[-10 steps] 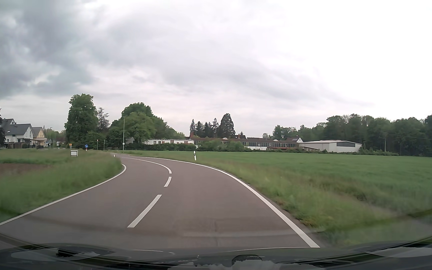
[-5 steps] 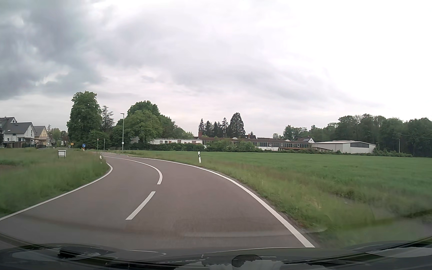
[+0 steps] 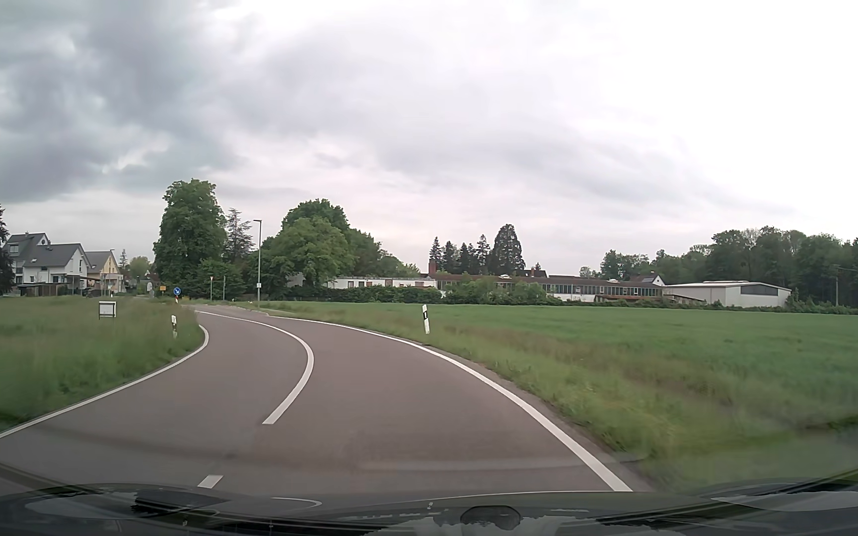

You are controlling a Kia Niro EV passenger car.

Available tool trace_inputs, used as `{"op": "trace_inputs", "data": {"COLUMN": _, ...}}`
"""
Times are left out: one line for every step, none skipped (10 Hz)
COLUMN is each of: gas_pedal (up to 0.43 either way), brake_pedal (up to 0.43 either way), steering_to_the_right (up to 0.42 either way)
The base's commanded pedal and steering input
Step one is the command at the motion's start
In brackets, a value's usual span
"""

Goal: Follow the waypoints while adhering to traffic rules and regulations

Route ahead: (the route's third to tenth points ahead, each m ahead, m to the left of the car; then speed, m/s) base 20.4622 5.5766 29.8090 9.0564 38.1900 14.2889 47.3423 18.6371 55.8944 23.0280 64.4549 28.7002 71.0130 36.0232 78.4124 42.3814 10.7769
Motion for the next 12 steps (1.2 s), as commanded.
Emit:
{"op": "trace_inputs", "data": {"gas_pedal": 0.020, "brake_pedal": 0.000, "steering_to_the_right": -0.064}}
{"op": "trace_inputs", "data": {"gas_pedal": 0.020, "brake_pedal": 0.000, "steering_to_the_right": -0.066}}
{"op": "trace_inputs", "data": {"gas_pedal": 0.020, "brake_pedal": 0.000, "steering_to_the_right": -0.069}}
{"op": "trace_inputs", "data": {"gas_pedal": 0.020, "brake_pedal": 0.000, "steering_to_the_right": -0.071}}
{"op": "trace_inputs", "data": {"gas_pedal": 0.020, "brake_pedal": 0.000, "steering_to_the_right": -0.074}}
{"op": "trace_inputs", "data": {"gas_pedal": 0.020, "brake_pedal": 0.000, "steering_to_the_right": -0.074}}
{"op": "trace_inputs", "data": {"gas_pedal": 0.020, "brake_pedal": 0.000, "steering_to_the_right": -0.076}}
{"op": "trace_inputs", "data": {"gas_pedal": 0.020, "brake_pedal": 0.000, "steering_to_the_right": -0.076}}
{"op": "trace_inputs", "data": {"gas_pedal": 0.020, "brake_pedal": 0.000, "steering_to_the_right": -0.077}}
{"op": "trace_inputs", "data": {"gas_pedal": 0.028, "brake_pedal": 0.000, "steering_to_the_right": -0.078}}
{"op": "trace_inputs", "data": {"gas_pedal": 0.028, "brake_pedal": 0.000, "steering_to_the_right": -0.079}}
{"op": "trace_inputs", "data": {"gas_pedal": 0.028, "brake_pedal": 0.000, "steering_to_the_right": -0.080}}
